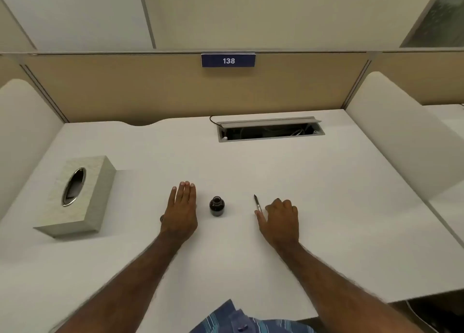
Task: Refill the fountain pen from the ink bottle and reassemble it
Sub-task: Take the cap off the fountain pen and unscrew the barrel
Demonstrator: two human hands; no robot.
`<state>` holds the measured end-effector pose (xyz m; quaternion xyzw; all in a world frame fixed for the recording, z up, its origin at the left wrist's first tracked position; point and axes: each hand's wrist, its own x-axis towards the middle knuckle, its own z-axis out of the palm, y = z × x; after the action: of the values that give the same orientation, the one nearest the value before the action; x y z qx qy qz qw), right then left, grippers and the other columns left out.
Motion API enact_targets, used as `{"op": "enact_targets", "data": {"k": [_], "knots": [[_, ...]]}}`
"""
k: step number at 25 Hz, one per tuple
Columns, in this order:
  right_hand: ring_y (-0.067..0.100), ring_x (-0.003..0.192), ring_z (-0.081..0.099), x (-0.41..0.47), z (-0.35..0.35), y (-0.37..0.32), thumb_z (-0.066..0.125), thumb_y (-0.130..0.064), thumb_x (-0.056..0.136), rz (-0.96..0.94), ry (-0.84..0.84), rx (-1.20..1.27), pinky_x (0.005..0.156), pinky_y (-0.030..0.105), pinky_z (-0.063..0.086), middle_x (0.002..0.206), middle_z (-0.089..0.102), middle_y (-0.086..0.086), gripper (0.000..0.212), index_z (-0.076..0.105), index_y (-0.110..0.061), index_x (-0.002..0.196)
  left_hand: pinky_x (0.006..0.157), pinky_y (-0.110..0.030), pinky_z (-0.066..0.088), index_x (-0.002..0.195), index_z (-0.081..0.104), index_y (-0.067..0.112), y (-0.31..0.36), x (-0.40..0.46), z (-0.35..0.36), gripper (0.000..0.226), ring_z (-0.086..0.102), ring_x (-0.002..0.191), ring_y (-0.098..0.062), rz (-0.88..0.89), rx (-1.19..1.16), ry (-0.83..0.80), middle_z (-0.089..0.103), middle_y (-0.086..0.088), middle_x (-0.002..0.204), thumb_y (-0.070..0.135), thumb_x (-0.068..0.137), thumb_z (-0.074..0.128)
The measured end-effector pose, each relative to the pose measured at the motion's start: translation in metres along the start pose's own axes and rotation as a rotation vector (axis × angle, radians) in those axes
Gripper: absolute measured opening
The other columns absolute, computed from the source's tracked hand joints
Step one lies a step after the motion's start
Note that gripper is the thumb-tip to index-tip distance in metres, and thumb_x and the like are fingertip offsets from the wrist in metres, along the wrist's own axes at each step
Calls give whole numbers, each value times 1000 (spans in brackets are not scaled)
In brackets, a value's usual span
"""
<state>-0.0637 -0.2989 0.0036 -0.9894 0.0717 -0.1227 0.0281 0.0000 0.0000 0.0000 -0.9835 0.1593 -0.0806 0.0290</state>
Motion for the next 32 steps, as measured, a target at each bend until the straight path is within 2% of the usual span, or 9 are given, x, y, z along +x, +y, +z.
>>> {"op": "enact_targets", "data": {"k": [3,8,12,16,18,21,24,27,32], "knots": [[31,79,59,-2,-2,-4,76,-43,86,47,-55,6,71,41,44,79,65,4,31,75,-15,72,121,-57,39,150,47,-11,2,-4,-1,63,50,146,-44,-49,-71,-44,53,-30,154,3,89,48],[33,74,62,-1,-5,-13,83,-29,79,113,-77,79,70,42,48,75,67,5,20,74,-15,69,117,-59,42,145,51,-12,10,-14,-8,57,56,139,-48,-100,-237,-73,57,-32,148,16,101,30],[35,79,65,-1,-10,-14,78,-28,83,192,-65,189,73,42,47,83,72,6,15,78,-16,74,125,-53,31,154,42,-9,20,-15,-39,62,40,153,-44,-155,-438,-8,43,-29,162,25,106,25],[33,88,67,-7,-23,-11,75,-30,88,270,45,347,80,42,46,95,76,2,12,79,-21,81,129,-33,18,161,39,4,45,-16,-88,51,29,160,-25,-263,-786,73,35,-8,170,22,113,42],[30,88,66,-11,-33,-13,76,-31,88,284,91,410,81,41,45,92,74,-2,11,77,-23,80,126,-33,30,154,52,11,64,-19,-109,46,43,152,-18,-352,-991,89,50,-1,161,26,111,50],[25,85,64,-15,-54,-18,79,-30,88,268,137,504,81,40,45,85,70,-7,10,73,-26,81,109,-34,52,131,73,15,90,-14,-128,33,68,120,-13,-424,-1171,55,75,3,130,33,106,60],[16,80,60,-18,-76,-24,80,-33,89,227,134,595,80,38,49,83,69,-12,10,74,-28,84,96,-40,59,103,79,24,109,-6,-132,24,75,99,-16,-415,-1269,-58,81,5,101,40,103,61],[11,81,60,-20,-90,-27,79,-38,90,188,101,671,81,36,50,86,70,-15,10,76,-28,87,94,-49,62,90,77,36,116,2,-130,20,78,96,-14,-442,-1404,-178,82,7,94,44,101,62],[6,85,64,-21,-105,-28,78,-46,91,183,6,773,75,23,51,91,71,-18,16,76,-30,91,94,-45,63,97,82,13,121,13,-135,25,80,92,-14,-504,-1548,-296,84,-1,95,30,103,66]]}}
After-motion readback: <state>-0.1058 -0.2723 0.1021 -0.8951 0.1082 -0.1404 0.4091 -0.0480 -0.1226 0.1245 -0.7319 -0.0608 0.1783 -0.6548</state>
